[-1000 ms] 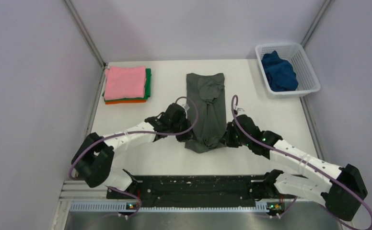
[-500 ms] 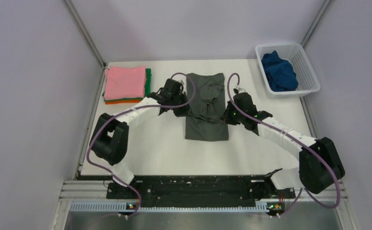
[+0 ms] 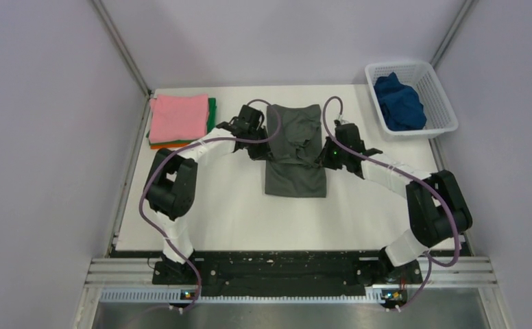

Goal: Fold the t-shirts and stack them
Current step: Fold the folded rectangular tshirt in 1/3 of the way

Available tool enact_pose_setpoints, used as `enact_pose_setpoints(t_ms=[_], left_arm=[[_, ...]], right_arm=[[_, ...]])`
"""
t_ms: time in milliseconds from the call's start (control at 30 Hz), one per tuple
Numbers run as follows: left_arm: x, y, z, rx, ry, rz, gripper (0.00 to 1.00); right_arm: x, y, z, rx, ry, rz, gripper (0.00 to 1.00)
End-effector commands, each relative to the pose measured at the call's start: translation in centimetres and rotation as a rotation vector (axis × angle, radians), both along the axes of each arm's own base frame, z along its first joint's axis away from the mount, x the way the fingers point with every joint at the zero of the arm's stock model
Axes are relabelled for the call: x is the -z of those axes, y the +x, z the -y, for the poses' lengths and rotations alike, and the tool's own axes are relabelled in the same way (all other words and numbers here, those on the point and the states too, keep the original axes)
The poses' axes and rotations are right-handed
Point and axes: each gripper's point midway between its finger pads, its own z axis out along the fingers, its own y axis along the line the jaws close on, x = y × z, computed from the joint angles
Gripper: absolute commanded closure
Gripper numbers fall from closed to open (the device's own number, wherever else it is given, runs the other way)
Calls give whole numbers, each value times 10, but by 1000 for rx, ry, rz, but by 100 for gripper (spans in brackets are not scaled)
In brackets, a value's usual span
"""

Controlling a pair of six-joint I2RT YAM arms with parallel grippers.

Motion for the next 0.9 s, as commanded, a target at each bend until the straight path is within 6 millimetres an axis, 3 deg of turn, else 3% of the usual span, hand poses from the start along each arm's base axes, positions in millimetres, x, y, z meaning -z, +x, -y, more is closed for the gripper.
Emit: enact_pose_setpoints(t_ms=[0, 100, 200, 233, 333, 367, 400, 433, 533, 667, 800, 867], left_arm=[[-8, 27, -7, -33, 26, 60, 100], [-3, 37, -7, -31, 31, 62, 100], [2, 44, -3, -17, 19, 46, 95], [3, 47, -2, -13, 16, 42, 91], [-6, 62, -7, -27, 34, 60, 59], [-13, 67, -9, -35, 36, 69, 46], [-20, 71, -11, -40, 32, 77, 11], [-28, 74, -12, -40, 25, 89, 3], [-51, 70, -18, -48, 8, 127, 1], [-54, 44, -21, -25, -32, 130, 1], [-30, 0, -21, 2, -80, 52, 1], [-16, -22, -20, 11, -89, 18, 1]], right_arm=[[-21, 31, -7, -9, 51, 97, 100], [-22, 44, -4, 16, 63, 117, 100], [-23, 56, -4, 24, 98, 126, 93], [-23, 60, -5, 19, 112, 128, 86], [-35, 79, -8, 13, 140, 164, 55], [-42, 86, -8, 12, 146, 179, 51], [-48, 91, -8, 8, 154, 190, 44], [-53, 94, -9, -2, 161, 198, 34], [-60, 90, -12, -40, 167, 210, 4], [-44, 59, -11, -92, 177, 166, 1], [-24, 22, -4, -91, 191, 122, 1], [-26, 11, -5, -106, 211, 129, 1]])
